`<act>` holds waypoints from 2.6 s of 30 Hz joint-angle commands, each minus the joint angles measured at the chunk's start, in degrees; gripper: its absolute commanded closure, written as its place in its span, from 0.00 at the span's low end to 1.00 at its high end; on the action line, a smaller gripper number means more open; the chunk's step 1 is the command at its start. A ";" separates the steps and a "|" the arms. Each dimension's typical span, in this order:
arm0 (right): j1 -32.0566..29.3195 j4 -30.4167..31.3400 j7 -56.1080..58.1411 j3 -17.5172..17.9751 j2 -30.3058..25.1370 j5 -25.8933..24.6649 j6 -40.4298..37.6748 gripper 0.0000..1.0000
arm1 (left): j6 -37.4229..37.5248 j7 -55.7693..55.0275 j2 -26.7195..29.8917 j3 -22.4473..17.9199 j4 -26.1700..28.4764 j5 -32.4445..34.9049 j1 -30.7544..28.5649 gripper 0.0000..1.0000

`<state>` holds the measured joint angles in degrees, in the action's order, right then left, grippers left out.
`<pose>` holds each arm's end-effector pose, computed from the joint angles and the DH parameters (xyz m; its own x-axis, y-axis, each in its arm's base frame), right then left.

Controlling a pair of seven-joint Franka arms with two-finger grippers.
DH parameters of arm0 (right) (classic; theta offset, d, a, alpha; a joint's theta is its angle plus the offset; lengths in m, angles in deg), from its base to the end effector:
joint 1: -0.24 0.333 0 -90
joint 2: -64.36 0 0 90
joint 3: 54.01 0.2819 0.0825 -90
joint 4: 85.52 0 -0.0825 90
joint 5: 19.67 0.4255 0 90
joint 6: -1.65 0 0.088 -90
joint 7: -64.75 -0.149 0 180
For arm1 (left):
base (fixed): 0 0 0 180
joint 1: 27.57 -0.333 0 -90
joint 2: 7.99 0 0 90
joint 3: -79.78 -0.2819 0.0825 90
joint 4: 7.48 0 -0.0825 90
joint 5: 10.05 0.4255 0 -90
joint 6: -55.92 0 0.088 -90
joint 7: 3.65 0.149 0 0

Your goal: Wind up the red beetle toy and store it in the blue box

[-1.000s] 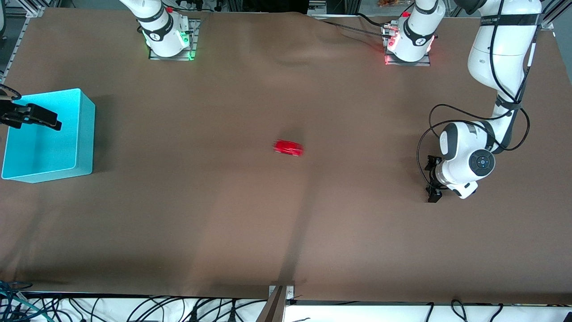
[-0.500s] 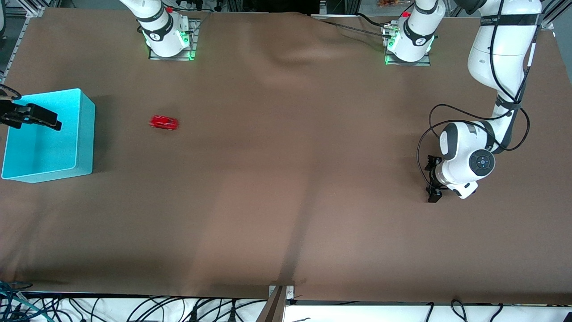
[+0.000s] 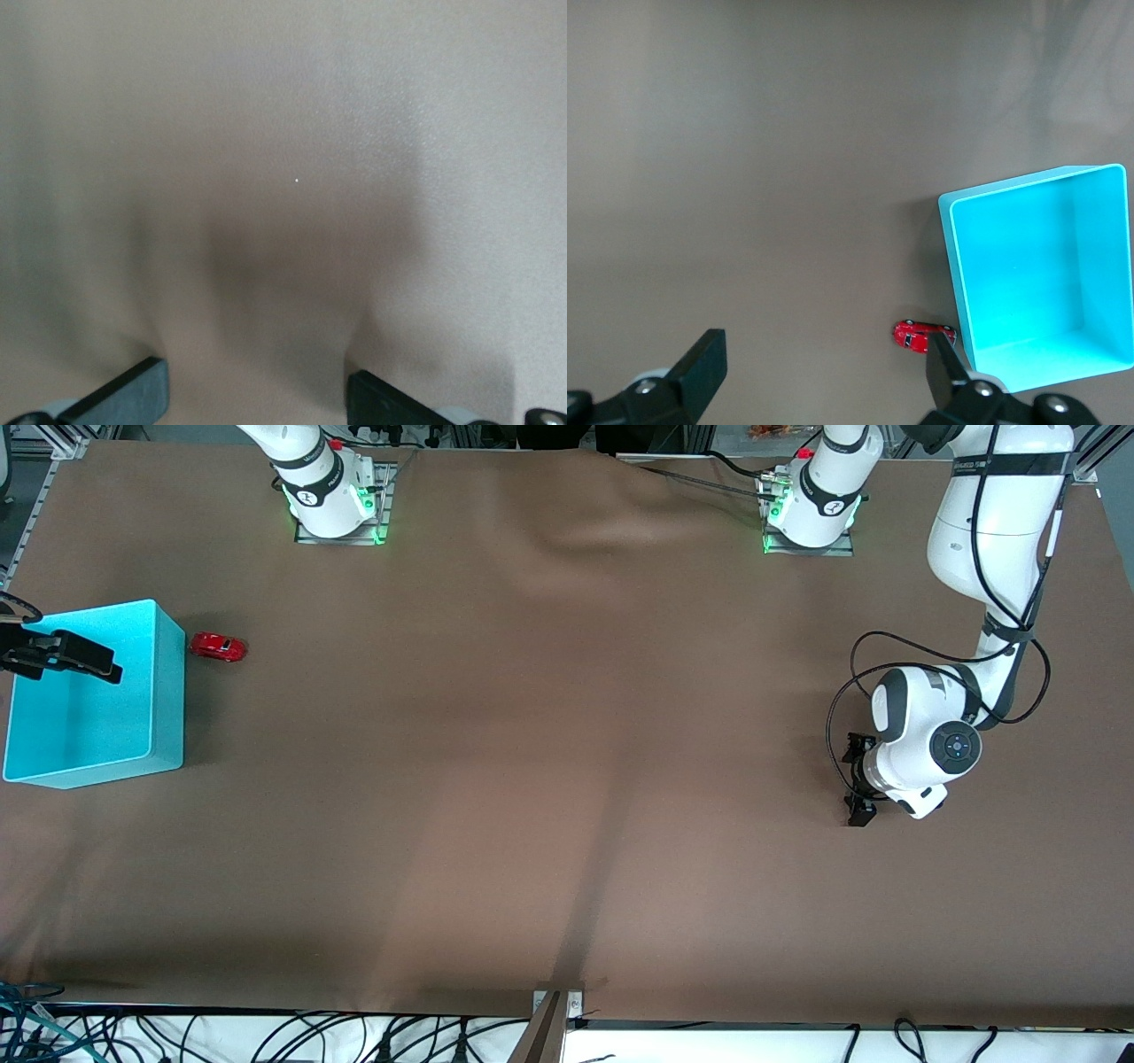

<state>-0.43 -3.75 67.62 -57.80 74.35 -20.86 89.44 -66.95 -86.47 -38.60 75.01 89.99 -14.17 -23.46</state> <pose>0.6334 -0.0499 0.5113 0.9971 -0.0282 -0.0704 -0.0262 -0.9992 0.0287 0.6748 0.0009 0.1808 0.0805 0.9964 -0.0253 0.9929 -0.0824 -0.0862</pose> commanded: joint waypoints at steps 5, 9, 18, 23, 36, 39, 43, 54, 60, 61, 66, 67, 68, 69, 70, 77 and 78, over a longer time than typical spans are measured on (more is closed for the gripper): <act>-0.64 0.40 -0.14 0.44 -0.51 -0.21 0.46 0.00 | 1.75 1.17 1.07 0.20 0.44 0.69 -0.33 0.00; -0.47 0.40 -0.23 0.53 -0.51 -0.21 0.54 0.00 | 3.33 1.17 1.69 0.20 -0.70 0.60 -0.51 0.00; -0.73 0.40 -1.02 0.53 -0.51 -0.04 0.54 0.00 | 8.34 3.62 2.30 0.20 -4.82 0.87 -0.33 0.00; -0.73 0.40 -4.61 0.53 -0.51 0.40 0.54 0.00 | 10.81 10.03 4.84 0.29 -5.62 1.13 -0.16 0.00; -0.64 0.49 -22.10 0.62 -0.51 3.12 1.16 0.00 | 14.93 36.21 11.97 1.52 -5.53 1.31 -0.24 0.00; -0.73 0.58 -26.50 0.62 -0.51 3.74 1.51 0.00 | 16.08 42.63 13.46 1.43 -5.62 0.87 -0.51 0.00; -0.73 0.67 -31.86 0.53 -0.42 4.44 2.04 0.00 | 17.92 51.60 15.04 1.43 -5.62 0.78 -0.68 0.00; -1.08 0.75 -46.01 0.36 0.02 6.29 2.48 0.00 | 22.76 70.94 19.70 1.08 -5.62 0.87 -0.77 0.00; -1.08 1.10 -54.88 -0.08 0.11 5.50 1.69 0.00 | 25.13 78.24 21.90 1.08 -5.62 1.30 -0.68 0.00; -1.08 1.54 -56.12 -0.26 0.11 5.41 1.60 0.00 | 25.40 79.03 22.42 1.17 -5.62 1.39 -0.60 0.00; -1.08 2.68 -61.04 -1.05 0.11 4.97 0.99 0.00 | 25.57 80.62 23.48 1.08 -6.06 1.48 0.02 0.00; -1.08 3.21 -61.83 -1.31 0.11 4.54 0.98 0.00 | 25.57 80.53 23.48 1.08 -6.67 1.48 0.11 0.00; -1.08 3.65 -62.36 -1.49 0.02 4.01 0.98 0.00 | 25.57 80.45 23.48 1.17 -7.02 1.48 0.19 0.00; -1.00 4.18 -62.72 -1.58 0.02 3.40 0.90 0.00 | 25.57 80.36 23.48 1.34 -7.29 1.57 0.19 0.00; -1.00 4.79 -62.98 -1.58 0.02 2.95 0.90 0.00 | 25.66 80.36 23.66 1.69 -7.29 1.57 0.19 0.00; -1.00 6.90 -64.13 -1.66 -0.07 0.93 -0.77 0.00 | 25.66 82.20 24.19 1.78 -7.64 1.75 3.88 0.00; -1.00 7.17 -64.13 -1.66 -0.07 0.75 -0.77 0.00 | 25.66 82.03 24.27 1.87 -7.64 1.75 4.41 0.00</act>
<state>-1.27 1.24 5.08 -59.69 75.30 -18.34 89.62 -42.29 -6.30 -14.87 76.92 83.15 -14.15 -21.98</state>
